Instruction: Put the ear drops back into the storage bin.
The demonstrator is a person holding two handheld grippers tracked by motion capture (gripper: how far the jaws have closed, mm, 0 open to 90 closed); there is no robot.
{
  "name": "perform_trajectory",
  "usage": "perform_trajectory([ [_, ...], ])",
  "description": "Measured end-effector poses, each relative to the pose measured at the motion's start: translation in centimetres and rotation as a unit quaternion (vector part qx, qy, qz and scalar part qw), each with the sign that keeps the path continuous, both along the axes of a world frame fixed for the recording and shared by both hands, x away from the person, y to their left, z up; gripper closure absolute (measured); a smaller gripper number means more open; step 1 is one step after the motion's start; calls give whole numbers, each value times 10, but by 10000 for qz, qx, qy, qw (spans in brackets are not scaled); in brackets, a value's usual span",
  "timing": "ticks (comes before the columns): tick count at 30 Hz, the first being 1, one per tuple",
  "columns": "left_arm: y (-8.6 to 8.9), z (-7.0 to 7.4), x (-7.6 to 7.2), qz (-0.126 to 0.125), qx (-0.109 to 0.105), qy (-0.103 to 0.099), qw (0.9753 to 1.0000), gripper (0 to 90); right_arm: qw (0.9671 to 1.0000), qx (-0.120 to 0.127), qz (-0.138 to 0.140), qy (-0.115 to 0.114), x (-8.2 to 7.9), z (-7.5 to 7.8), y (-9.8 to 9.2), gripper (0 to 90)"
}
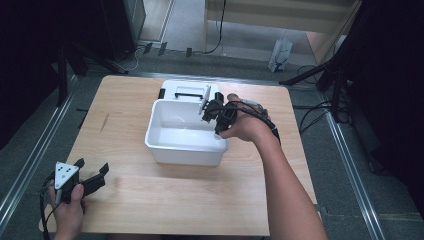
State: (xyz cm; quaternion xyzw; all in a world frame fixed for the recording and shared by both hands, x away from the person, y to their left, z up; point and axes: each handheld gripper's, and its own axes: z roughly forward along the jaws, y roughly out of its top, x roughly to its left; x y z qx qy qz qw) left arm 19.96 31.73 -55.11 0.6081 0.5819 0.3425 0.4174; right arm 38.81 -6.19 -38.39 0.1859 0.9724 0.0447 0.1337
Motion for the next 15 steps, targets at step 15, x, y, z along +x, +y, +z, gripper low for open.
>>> perform_trajectory([
  [15,0,0,0,-9,15,-8,10000,175,9995,-177,210,135,10,-38,5,718],
])
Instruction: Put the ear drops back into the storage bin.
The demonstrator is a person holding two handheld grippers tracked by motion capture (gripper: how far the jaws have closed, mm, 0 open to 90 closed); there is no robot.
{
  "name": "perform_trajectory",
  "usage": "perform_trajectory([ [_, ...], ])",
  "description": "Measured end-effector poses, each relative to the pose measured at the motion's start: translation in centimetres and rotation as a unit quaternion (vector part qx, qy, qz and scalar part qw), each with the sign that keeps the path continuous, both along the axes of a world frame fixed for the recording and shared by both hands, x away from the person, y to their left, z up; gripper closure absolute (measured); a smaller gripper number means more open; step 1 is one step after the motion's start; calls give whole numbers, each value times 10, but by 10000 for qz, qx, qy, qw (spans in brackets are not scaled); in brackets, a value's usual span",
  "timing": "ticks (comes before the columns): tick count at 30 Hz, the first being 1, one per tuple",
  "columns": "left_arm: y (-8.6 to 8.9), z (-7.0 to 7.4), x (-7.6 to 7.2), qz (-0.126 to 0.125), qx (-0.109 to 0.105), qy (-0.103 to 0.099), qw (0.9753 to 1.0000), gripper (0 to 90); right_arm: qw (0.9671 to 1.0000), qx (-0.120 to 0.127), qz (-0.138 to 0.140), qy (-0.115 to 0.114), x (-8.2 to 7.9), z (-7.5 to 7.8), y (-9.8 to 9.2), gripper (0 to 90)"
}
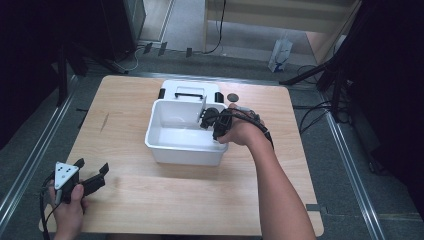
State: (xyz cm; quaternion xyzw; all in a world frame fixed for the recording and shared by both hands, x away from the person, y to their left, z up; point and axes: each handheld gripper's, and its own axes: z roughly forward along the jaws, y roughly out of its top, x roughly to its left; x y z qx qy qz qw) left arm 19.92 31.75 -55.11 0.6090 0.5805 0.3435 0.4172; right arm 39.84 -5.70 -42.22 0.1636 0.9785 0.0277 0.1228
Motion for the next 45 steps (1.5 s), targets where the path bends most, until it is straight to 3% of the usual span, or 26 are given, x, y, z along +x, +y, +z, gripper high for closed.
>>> perform_trajectory([
  [16,-1,0,0,8,16,-14,10000,175,9995,-239,134,147,7,-17,5,717],
  [26,-1,0,0,-14,38,-7,10000,175,9995,-148,62,267,9,-17,4,697],
  [32,-1,0,0,-18,48,-3,10000,175,9997,-63,53,222,7,-15,2,605],
  [35,-1,0,0,-14,51,4,10000,175,9998,98,31,171,5,-8,0,573],
  [38,-1,0,0,-11,51,4,10000,174,9986,478,-168,151,5,6,-6,548],
  [39,-1,0,0,-11,51,4,10000,175,9986,478,-168,151,5,6,-6,548],
  [40,-1,0,0,-7,38,-10,10000,174,9972,669,-284,157,3,14,-9,499],
  [41,-1,0,0,-7,38,-10,10000,174,9972,669,-284,157,3,14,-9,499],
  [42,-1,0,0,-5,39,-6,10000,174,9965,793,-266,32,0,22,-12,423],
  [43,-1,0,0,-5,39,-6,10000,175,9965,793,-266,32,0,22,-12,423],
  [44,-1,0,0,-8,41,-9,10000,174,9956,886,-295,-63,-5,30,-14,312],
  [45,-1,0,0,-7,45,-13,10000,174,9952,924,-283,-124,-7,34,-14,264],
])
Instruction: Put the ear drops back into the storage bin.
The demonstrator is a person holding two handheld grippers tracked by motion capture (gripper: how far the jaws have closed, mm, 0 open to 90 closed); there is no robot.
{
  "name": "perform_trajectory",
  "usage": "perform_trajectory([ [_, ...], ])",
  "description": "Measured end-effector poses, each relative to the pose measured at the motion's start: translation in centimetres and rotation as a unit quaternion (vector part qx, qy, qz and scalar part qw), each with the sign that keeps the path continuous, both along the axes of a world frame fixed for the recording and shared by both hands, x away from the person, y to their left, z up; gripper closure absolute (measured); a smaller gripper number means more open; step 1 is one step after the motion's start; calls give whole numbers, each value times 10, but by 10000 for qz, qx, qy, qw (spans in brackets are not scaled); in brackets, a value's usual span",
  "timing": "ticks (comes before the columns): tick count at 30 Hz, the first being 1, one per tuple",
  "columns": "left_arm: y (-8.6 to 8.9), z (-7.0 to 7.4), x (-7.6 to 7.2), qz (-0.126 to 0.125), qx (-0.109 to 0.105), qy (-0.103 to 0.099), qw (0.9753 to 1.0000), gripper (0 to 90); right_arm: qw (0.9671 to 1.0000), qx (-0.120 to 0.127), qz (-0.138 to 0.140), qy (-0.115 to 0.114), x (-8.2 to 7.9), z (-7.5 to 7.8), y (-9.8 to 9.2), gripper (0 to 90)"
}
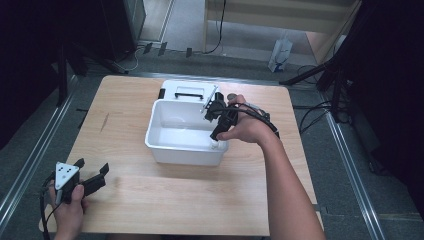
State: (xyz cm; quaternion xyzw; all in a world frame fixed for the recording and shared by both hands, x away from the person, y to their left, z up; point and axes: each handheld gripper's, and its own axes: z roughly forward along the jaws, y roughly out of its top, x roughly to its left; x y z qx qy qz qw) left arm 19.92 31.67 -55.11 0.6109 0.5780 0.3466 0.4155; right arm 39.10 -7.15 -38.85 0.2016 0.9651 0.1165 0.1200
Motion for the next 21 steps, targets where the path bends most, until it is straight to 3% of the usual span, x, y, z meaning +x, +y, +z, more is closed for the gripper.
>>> perform_trajectory([
  [2,0,0,0,-1,-6,3,10000,174,10000,39,10,-43,-4,3,-1,228],
  [3,0,0,0,9,-18,-4,10000,175,9998,9,-14,-175,-9,8,-4,128],
  [4,0,0,0,13,-8,5,10000,174,9997,-2,-70,-220,-11,11,-5,124],
  [6,0,0,0,15,-4,4,10000,174,9996,-10,-149,-236,-13,13,-7,109],
  [7,-1,0,0,15,-2,9,10000,174,9994,14,-261,-241,-15,15,-12,39],
  [9,0,0,0,14,0,14,10000,174,9993,22,-323,-193,-18,17,-18,0],
  [14,0,0,0,8,-28,10,10000,174,9984,122,-502,-242,-25,17,-35,0],
  [21,0,0,0,-7,-48,6,10000,174,9969,165,-749,-195,-35,2,-61,0],
])
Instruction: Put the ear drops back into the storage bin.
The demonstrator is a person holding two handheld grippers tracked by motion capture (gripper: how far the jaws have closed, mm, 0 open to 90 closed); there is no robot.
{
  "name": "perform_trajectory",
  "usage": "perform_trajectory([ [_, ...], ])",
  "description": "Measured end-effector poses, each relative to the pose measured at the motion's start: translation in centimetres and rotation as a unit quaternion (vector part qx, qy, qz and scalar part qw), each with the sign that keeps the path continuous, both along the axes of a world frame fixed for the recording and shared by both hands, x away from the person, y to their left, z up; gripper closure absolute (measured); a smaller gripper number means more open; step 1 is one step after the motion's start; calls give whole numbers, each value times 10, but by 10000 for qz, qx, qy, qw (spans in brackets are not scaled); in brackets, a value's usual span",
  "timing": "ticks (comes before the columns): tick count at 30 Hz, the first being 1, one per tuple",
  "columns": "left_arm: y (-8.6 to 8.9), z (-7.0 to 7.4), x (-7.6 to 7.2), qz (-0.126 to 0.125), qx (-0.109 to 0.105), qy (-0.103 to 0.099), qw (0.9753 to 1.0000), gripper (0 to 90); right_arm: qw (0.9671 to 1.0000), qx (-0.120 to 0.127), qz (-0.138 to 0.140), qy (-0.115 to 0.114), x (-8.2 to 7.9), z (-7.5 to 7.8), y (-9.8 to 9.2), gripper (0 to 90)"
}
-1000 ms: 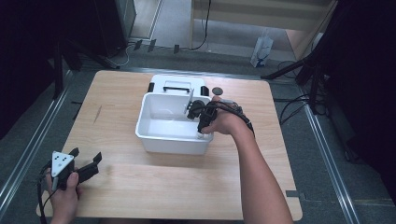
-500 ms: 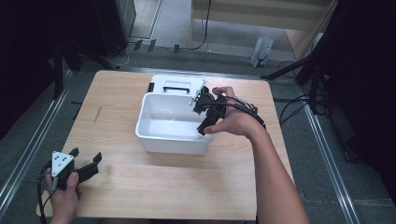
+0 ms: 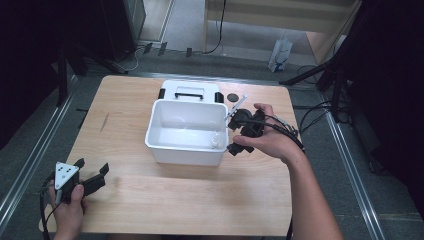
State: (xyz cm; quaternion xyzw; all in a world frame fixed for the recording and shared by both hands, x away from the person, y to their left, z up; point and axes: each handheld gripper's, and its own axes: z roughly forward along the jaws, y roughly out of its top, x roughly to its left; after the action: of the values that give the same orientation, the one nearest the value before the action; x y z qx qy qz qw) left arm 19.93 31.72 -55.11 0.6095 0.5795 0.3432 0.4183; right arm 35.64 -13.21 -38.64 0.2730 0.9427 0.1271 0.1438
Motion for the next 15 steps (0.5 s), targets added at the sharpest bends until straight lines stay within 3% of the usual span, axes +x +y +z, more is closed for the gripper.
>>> perform_trajectory([
  [7,0,0,0,-1,12,-2,10000,174,9999,75,-117,-18,-10,-15,-20,0],
  [15,0,0,0,4,14,2,10000,174,9993,149,-349,-33,-24,-42,-53,0],
])
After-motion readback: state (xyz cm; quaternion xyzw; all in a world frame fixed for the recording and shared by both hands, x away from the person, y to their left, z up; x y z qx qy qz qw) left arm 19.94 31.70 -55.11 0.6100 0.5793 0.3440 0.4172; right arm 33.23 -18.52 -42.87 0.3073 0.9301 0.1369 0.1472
